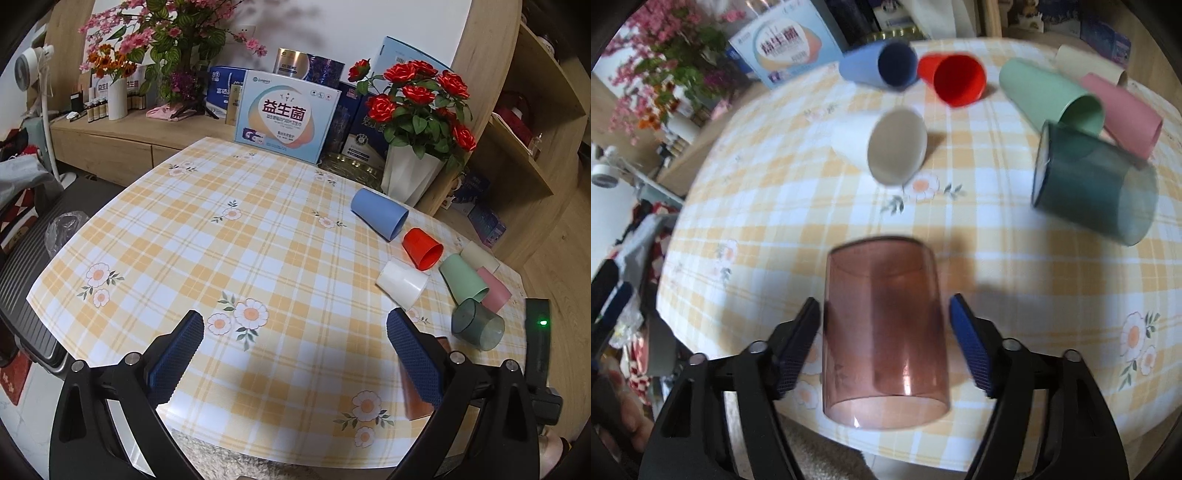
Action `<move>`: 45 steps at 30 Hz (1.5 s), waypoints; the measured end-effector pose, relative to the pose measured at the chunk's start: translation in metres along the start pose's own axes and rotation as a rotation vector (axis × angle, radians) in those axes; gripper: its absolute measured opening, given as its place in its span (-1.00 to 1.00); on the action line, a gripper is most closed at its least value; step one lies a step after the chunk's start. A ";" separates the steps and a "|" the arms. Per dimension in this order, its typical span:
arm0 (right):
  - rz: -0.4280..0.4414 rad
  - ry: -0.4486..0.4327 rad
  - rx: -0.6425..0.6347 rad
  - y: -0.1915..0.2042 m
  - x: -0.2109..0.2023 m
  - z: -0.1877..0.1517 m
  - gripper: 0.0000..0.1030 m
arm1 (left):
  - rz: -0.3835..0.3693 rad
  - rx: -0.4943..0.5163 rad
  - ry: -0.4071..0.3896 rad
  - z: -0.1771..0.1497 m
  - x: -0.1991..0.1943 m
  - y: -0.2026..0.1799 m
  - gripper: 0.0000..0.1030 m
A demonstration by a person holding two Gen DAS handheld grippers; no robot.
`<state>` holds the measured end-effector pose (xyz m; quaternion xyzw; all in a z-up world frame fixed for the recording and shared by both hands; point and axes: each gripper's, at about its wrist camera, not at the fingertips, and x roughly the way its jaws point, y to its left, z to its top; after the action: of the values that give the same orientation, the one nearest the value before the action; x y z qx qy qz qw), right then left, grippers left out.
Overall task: Flip cup upside down
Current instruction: 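Lift the brown cup with the right gripper and set it down near the left gripper, then open the right gripper and move the left gripper to the brown cup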
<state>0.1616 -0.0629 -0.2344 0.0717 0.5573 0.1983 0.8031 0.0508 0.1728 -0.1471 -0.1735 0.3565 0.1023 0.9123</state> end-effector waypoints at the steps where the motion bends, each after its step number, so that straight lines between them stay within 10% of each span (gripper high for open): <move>1: 0.009 -0.030 0.001 -0.003 -0.009 0.001 0.41 | -0.008 0.003 0.002 0.001 0.000 -0.003 0.88; 4: 0.037 -0.095 0.009 -0.016 -0.029 0.002 0.69 | -0.019 0.017 0.019 0.003 0.002 -0.015 0.88; 22: -0.160 -0.321 0.055 -0.152 -0.103 -0.015 0.70 | -0.112 0.138 0.218 -0.016 0.051 -0.129 0.88; 45: -0.097 -0.307 0.170 -0.210 -0.105 -0.033 0.70 | -0.049 -0.011 0.543 -0.039 0.149 -0.147 0.58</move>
<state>0.1501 -0.2994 -0.2260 0.1418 0.4459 0.0985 0.8783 0.1808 0.0316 -0.2407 -0.2084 0.5832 0.0317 0.7845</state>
